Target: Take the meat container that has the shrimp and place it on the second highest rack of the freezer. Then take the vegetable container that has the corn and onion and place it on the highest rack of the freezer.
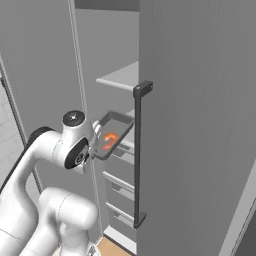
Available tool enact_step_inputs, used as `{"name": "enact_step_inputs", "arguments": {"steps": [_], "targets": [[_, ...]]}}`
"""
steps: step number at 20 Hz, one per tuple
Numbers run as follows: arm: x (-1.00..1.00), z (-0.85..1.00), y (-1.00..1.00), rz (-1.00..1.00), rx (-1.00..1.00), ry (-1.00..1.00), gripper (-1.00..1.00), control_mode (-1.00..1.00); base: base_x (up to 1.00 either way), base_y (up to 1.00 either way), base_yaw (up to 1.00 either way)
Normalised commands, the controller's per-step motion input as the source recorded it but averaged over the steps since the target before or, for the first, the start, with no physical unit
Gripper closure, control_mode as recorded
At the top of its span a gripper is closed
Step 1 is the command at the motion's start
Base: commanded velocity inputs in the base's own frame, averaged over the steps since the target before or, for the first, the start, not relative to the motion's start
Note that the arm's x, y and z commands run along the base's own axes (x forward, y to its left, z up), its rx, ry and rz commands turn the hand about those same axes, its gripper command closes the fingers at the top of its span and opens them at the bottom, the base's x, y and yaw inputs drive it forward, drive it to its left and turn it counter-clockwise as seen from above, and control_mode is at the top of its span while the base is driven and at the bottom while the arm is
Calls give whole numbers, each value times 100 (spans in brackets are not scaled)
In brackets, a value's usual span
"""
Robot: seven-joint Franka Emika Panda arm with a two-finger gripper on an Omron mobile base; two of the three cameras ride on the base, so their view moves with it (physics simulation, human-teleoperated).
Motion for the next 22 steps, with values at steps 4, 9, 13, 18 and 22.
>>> {"name": "enact_step_inputs", "arguments": {"steps": [4,9,13,18,22], "targets": [[60,-24,-21,0,0,0,100,-100,0,0,0],[75,-27,-29,0,0,0,100,-100,0,0,0],[74,-27,-5,0,0,0,100,-100,0,0,0],[68,-1,-4,0,0,2,100,-100,0,0,0],[74,-11,-19,0,0,3,100,-100,0,0,0]]}}
